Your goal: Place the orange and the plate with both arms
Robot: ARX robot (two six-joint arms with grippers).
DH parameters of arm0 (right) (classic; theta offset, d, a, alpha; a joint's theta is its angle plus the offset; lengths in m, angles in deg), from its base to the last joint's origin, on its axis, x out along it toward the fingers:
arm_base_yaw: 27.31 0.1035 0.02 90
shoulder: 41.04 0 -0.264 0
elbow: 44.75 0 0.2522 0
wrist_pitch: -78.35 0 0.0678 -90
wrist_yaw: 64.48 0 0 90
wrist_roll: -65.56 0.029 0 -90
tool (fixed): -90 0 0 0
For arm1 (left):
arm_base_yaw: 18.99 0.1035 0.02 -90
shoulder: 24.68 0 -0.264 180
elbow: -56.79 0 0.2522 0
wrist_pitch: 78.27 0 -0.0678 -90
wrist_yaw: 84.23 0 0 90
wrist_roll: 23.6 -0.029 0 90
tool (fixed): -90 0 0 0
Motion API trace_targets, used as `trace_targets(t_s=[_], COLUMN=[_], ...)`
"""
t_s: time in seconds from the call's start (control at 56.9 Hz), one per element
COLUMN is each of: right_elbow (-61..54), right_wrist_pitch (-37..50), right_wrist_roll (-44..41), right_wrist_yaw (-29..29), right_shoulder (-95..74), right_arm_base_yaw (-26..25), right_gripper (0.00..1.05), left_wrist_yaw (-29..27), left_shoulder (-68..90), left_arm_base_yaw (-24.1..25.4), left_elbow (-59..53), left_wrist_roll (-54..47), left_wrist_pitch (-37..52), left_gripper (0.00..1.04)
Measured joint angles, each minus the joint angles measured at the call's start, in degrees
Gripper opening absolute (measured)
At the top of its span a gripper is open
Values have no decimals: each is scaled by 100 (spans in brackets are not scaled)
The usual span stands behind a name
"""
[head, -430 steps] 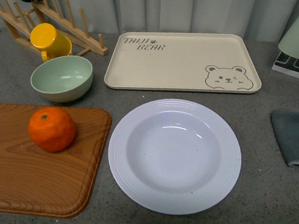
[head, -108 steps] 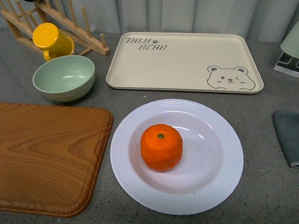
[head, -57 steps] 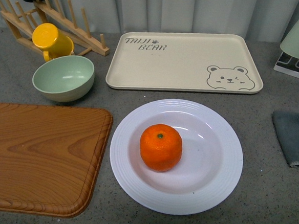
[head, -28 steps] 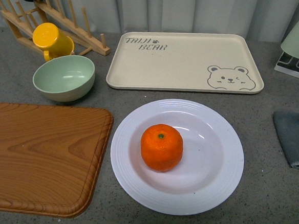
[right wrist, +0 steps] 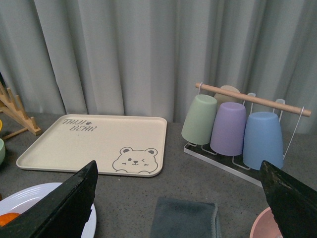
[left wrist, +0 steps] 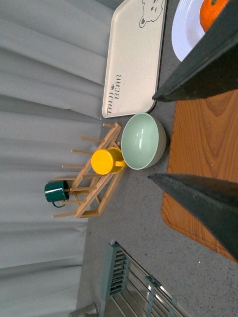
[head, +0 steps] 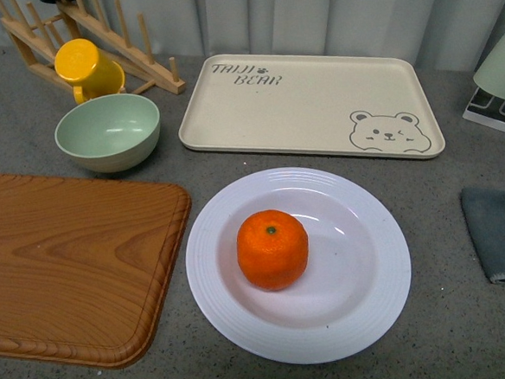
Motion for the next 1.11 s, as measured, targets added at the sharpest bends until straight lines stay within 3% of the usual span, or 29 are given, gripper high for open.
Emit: trace_targets(t_s=[0.088,0.141,0.229,0.492,0.615,0.756,0.897,1.108], right_elbow=[28,170,186,1193,1954,2938,3665,4275], right_wrist_pitch=[-107,-409,138,2778,2761,2118,1740,1650], right_wrist_roll=[-103,-468,-697,-136,507,1432,2262,3488], right_wrist_yaw=[212,942,1064,1198,1526,2245,2747,4015], right_shoulder=[-55,-450,-1316,-5952,-7879,-9726,-10815,-11744], right_arm_base_yaw=[-55,-177,24,579,647,726,710,728], right_gripper=[95,95,95,95,95,95,95,95], left_wrist_yaw=[0,0,2,2,0,0,2,0], left_shoulder=[0,0,-4,-4,-4,-4,-4,-4], left_arm_base_yaw=[0,0,-2,0,0,0,0,0], left_elbow=[0,0,0,0,0,0,0,0], left_wrist_roll=[0,0,-11,-15,-15,-15,-15,-15], left_wrist_pitch=[0,0,0,0,0,0,0,0], left_gripper=[77,88,100,98,98,98,98,98])
